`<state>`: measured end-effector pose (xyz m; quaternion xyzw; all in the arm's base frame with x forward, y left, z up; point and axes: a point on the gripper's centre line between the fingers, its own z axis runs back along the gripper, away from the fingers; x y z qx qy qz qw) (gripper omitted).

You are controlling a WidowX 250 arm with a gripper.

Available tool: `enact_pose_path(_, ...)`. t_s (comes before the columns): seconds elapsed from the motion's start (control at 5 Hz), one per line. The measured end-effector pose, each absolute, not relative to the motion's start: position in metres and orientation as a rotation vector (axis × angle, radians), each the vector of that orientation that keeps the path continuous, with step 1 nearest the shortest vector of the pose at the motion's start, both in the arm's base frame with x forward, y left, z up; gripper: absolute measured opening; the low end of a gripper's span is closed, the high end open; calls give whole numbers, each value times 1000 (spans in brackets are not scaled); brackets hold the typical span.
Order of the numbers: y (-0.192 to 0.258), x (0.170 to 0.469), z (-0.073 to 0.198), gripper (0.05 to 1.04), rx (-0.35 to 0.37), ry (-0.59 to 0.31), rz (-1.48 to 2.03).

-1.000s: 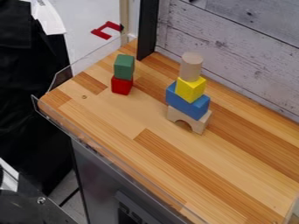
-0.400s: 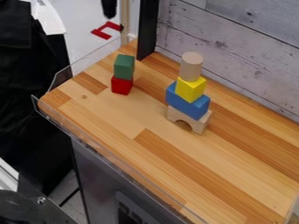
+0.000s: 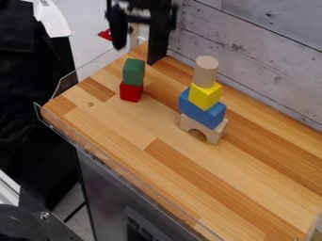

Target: Take the cylinder off of the green cube and put it on top of the yellow cube

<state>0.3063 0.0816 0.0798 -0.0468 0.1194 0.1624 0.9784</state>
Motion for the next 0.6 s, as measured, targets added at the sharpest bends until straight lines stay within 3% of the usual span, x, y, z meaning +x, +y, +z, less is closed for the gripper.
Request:
enact_pose_path(0.2, 83, 307, 68, 998, -81, 197, 376)
enact_pose_path(0.6, 85, 309, 95, 998, -56, 90, 439)
